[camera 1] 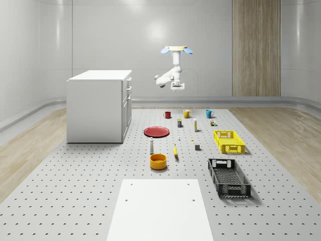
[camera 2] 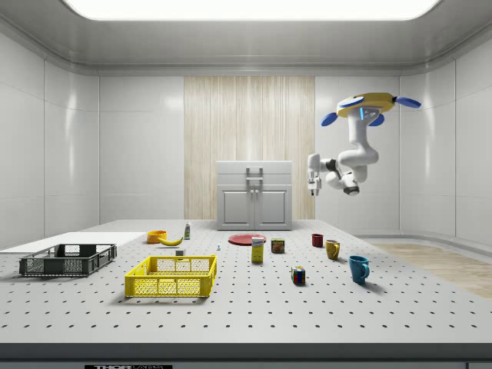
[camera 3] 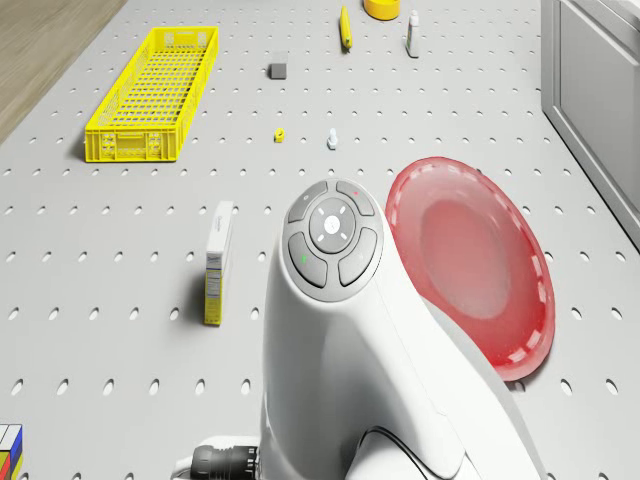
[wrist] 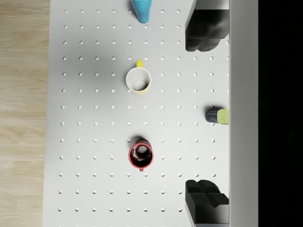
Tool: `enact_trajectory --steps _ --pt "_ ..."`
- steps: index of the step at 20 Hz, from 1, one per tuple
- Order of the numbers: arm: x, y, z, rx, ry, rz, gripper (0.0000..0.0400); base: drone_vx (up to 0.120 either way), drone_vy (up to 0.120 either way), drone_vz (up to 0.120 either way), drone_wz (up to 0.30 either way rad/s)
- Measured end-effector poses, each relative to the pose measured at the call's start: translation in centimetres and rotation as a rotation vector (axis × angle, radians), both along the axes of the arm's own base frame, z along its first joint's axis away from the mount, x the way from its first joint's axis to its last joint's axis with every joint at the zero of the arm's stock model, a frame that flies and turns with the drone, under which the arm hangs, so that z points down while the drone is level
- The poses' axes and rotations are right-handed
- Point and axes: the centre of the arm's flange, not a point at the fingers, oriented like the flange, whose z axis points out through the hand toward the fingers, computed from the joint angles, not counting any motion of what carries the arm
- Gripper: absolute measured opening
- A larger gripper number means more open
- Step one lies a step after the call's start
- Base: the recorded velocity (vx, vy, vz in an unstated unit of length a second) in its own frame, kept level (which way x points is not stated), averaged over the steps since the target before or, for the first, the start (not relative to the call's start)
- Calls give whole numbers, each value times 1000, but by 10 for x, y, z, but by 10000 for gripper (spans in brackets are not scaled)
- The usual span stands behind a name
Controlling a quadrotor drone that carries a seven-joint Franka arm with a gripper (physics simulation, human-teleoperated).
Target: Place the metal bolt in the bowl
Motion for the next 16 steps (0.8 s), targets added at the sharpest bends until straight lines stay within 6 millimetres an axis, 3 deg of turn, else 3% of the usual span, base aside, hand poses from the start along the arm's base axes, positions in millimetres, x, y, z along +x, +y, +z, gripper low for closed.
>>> enact_trajectory --steps 5,10,16 --pt "0 -2 0 -16 1 0 400 120 -96 -8 0" --pt "0 -2 0 -22 1 0 400 120 0 -120 0" --pt "0 -2 0 -25 1 0 400 120 0 -7 0"
